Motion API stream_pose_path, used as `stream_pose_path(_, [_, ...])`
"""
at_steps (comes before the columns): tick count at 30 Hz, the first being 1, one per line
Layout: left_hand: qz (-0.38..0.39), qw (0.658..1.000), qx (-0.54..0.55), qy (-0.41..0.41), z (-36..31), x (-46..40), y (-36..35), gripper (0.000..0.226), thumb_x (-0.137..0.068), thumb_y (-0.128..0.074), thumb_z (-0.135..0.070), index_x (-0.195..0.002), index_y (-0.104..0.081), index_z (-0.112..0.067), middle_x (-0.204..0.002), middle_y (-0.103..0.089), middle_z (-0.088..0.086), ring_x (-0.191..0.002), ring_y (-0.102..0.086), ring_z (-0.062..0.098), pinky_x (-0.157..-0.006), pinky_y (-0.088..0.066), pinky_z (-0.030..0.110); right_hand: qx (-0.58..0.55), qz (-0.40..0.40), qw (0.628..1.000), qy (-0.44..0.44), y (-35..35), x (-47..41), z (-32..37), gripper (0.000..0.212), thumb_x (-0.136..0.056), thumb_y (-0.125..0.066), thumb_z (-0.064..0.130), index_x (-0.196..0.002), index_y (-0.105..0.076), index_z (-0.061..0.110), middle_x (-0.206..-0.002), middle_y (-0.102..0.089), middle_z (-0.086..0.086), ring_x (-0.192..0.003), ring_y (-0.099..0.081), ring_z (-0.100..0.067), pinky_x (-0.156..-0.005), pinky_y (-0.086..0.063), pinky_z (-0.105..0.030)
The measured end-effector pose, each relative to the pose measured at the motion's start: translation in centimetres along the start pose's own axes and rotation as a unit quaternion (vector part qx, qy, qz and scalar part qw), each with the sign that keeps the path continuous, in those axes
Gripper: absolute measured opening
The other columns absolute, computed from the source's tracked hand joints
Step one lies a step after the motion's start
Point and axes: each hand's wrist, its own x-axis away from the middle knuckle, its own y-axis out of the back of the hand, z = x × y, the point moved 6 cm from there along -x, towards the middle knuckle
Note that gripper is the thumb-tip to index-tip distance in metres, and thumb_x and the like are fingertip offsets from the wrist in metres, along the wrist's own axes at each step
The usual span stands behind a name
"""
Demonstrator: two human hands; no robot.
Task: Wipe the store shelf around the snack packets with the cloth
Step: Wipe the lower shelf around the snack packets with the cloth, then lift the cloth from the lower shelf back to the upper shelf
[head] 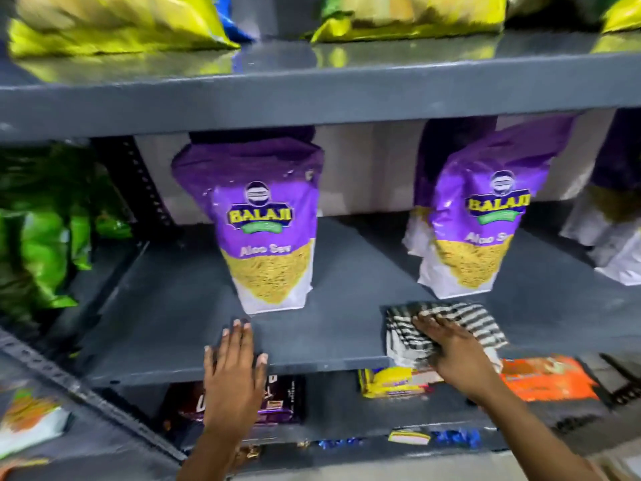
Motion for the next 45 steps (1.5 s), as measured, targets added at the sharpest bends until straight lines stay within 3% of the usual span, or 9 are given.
stream_pose_path(5, [-0.037, 0.993, 0.014, 0.110, 10.8, -1.3, 2.9, 0.073, -0.082, -0.021, -0.047, -0.135, -0.041, -0.002, -0.144, -0.039, 0.024, -0.135, -0.033, 0.042, -0.110, -0.020, 0.063, 0.005, 0.009, 0.999, 0.037, -4.0, -1.4, 8.0, 0.065, -0.079, -0.057, 0.008, -0.138, -0.037, 0.023, -0.151, -0.033, -0.001, -0.141, -0.026, -0.018, -0.116, -0.018, -0.026])
stream_pose_path(12, [-0.045, 0.991, 0.036, 0.118, 12.0, -1.9, 2.2, 0.085, -0.075, -0.005, -0.056, -0.142, -0.028, -0.009, -0.153, -0.025, 0.015, -0.143, -0.016, 0.035, -0.114, -0.001, 0.058, 0.054, 0.059, 0.993, 0.088, -9.6, -2.1, 17.4, 0.074, -0.084, -0.056, 0.028, -0.146, -0.015, 0.023, -0.158, -0.015, 0.000, -0.145, -0.011, -0.021, -0.120, -0.006, -0.034])
stream_pose_path(22, [0.002, 0.991, 0.032, 0.127, 12.8, -2.4, 1.7, 0.064, -0.095, -0.023, -0.045, -0.146, 0.003, -0.017, -0.159, 0.000, 0.008, -0.145, 0.005, 0.027, -0.115, 0.009, 0.053, 0.071, 0.099, 0.973, 0.194, -11.0, 0.5, 25.5, 0.077, -0.072, -0.044, -0.018, -0.140, -0.033, 0.018, -0.150, -0.036, -0.009, -0.138, -0.033, -0.031, -0.116, -0.028, -0.044])
stream_pose_path(25, [0.003, 0.992, 0.034, 0.120, 11.8, -1.9, 2.2, 0.064, -0.096, -0.027, -0.040, -0.146, 0.003, -0.013, -0.158, -0.001, 0.013, -0.145, 0.001, 0.032, -0.116, 0.001, 0.052, -0.016, 0.181, 0.976, 0.122, -11.2, 2.9, 23.6, 0.056, -0.078, -0.045, -0.011, -0.125, -0.052, 0.020, -0.129, -0.058, -0.017, -0.116, -0.056, -0.035, -0.098, -0.049, -0.046])
stream_pose_path(30, [-0.017, 0.997, 0.058, 0.044, 6.8, 0.4, 3.1, 0.062, -0.093, -0.030, -0.034, -0.145, -0.010, -0.007, -0.157, -0.007, 0.016, -0.145, -0.007, 0.034, -0.119, -0.009, 0.046, -0.235, 0.269, 0.934, 0.020, -8.5, 6.9, 19.9, 0.035, -0.086, -0.062, 0.014, -0.120, -0.059, 0.019, -0.129, -0.061, -0.005, -0.123, -0.052, -0.017, -0.112, -0.035, -0.035])
stream_pose_path(34, [-0.117, 0.991, 0.040, -0.044, 1.5, 0.0, 8.1, 0.075, -0.079, -0.019, -0.043, -0.138, -0.032, 0.002, -0.149, -0.026, 0.023, -0.137, -0.028, 0.041, -0.115, -0.019, 0.048, -0.260, 0.186, 0.946, 0.053, 0.7, 7.8, 18.6, 0.048, -0.083, -0.061, 0.004, -0.125, -0.050, 0.026, -0.129, -0.054, 0.000, -0.122, -0.048, -0.014, -0.110, -0.037, -0.033])
stream_pose_path(39, [-0.303, 0.944, 0.021, -0.126, -6.2, -0.3, 18.7, 0.075, -0.093, -0.006, -0.049, -0.133, -0.034, 0.008, -0.140, -0.040, 0.030, -0.131, -0.023, 0.034, -0.112, -0.003, 0.042, -0.326, -0.104, 0.929, 0.143, 20.7, 9.8, 20.0, 0.037, -0.073, -0.064, -0.011, -0.086, -0.068, 0.023, -0.071, -0.071, 0.014, -0.065, -0.058, 0.005, -0.060, -0.049, -0.018])
stream_pose_path(42, [-0.380, 0.913, 0.033, -0.141, -9.6, -0.5, 24.5, 0.071, -0.093, -0.012, -0.049, -0.136, -0.024, 0.007, -0.142, -0.034, 0.030, -0.133, -0.018, 0.035, -0.109, -0.006, 0.049, -0.234, -0.362, 0.877, 0.212, 31.2, 11.1, 22.1, 0.039, -0.074, -0.055, -0.008, -0.078, -0.064, 0.030, -0.073, -0.069, 0.014, -0.066, -0.054, 0.007, -0.065, -0.043, -0.012])
stream_pose_path(45, [-0.437, 0.886, 0.043, -0.151, -11.9, -1.0, 29.1, 0.069, -0.089, -0.030, -0.042, -0.139, -0.017, 0.004, -0.146, -0.028, 0.028, -0.139, -0.019, 0.036, -0.113, -0.008, 0.052, -0.107, -0.512, 0.831, 0.187, 36.2, 9.6, 24.7, 0.041, -0.074, -0.053, -0.001, -0.104, -0.064, 0.025, -0.095, -0.073, -0.009, -0.086, -0.062, -0.015, -0.068, -0.042, -0.021])
